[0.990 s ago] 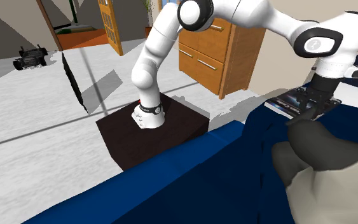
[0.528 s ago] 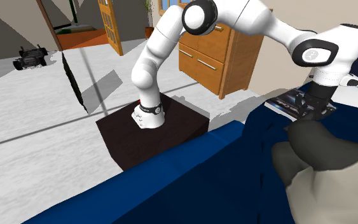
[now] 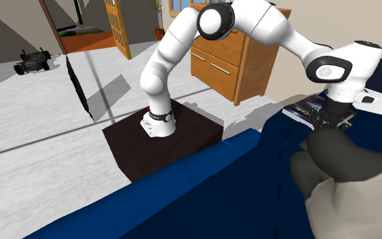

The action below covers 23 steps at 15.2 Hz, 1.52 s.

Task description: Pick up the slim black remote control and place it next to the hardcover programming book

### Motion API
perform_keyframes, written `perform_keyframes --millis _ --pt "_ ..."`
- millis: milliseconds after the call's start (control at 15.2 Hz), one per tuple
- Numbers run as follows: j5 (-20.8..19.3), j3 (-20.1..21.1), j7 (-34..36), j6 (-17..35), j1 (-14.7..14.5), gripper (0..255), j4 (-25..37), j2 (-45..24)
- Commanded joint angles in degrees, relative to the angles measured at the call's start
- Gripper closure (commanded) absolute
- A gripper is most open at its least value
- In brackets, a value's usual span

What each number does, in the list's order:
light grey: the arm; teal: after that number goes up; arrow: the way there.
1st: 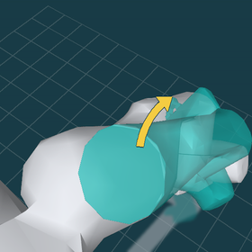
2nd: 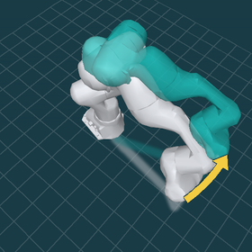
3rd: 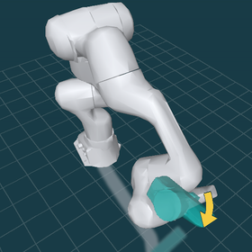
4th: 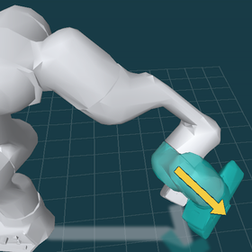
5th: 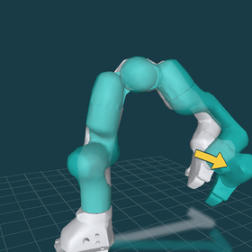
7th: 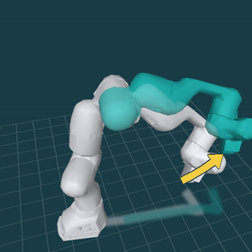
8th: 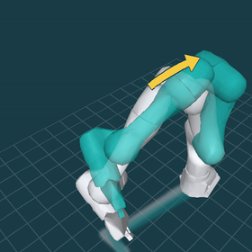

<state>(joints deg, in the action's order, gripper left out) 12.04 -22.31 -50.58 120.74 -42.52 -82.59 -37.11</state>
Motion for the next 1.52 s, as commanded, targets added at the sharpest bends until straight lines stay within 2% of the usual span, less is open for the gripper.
perform_keyframes --millis 0,528,594,924,1188,1452 --pt "0.18 0.11 -0.14 1.13 0.02 255 -0.79 -0.33" --pt "0.20 0.09 -0.15 1.13 0.00 255 -0.79 -0.34" --pt "0.22 0.11 -0.13 0.90 0.07 0 -0.38 -0.52" --pt "0.20 0.09 -0.15 1.13 0.00 0 -0.79 -0.34" --pt "-1.05 -0.72 0.58 -4.17 -0.61 0 1.36 2.96" --pt "-1.05 -0.72 0.58 -4.17 -0.61 0 1.36 2.96"
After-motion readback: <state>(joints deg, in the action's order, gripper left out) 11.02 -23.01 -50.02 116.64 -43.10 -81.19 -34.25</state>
